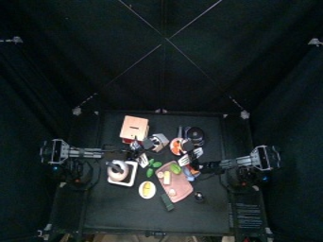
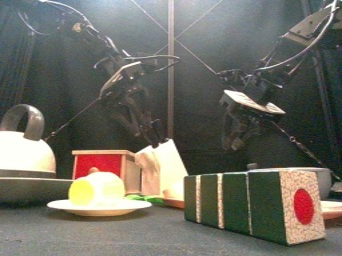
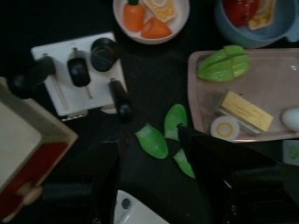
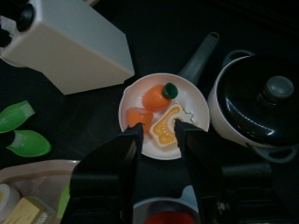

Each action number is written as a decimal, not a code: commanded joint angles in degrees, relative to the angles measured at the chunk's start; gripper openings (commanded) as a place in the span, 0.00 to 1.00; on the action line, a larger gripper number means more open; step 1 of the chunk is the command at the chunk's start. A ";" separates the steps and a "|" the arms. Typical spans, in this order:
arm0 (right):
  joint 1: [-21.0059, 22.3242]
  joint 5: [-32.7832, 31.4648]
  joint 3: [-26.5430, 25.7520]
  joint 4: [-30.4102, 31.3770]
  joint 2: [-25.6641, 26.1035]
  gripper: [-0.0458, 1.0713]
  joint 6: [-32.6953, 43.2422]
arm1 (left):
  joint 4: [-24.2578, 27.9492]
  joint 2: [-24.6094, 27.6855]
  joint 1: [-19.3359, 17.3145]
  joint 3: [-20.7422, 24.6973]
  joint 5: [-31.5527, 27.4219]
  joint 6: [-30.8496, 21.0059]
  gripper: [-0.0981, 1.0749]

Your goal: Grab pairing knife

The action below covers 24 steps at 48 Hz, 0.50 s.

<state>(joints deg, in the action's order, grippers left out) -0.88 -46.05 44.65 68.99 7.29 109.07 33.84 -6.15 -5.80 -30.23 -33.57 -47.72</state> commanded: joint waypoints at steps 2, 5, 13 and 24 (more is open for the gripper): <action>0.18 -0.18 -0.44 -0.26 1.05 0.70 -0.09 | 5.01 -0.09 0.44 2.29 -0.35 -3.34 0.82; 0.18 -0.18 -0.44 -0.35 1.05 0.70 -0.18 | 7.29 0.35 0.53 2.37 -0.35 -5.71 0.82; 0.09 -0.26 -0.26 -0.35 1.14 0.70 -0.18 | 10.37 1.85 0.62 2.55 -0.44 -9.58 0.82; 0.18 -0.26 0.00 -0.44 1.23 0.70 -0.09 | 11.95 3.52 0.53 3.69 -0.70 -12.57 0.81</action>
<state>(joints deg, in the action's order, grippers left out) -0.88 -46.14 45.18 68.47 7.29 109.07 45.09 -2.55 -5.36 -28.48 -34.10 -59.68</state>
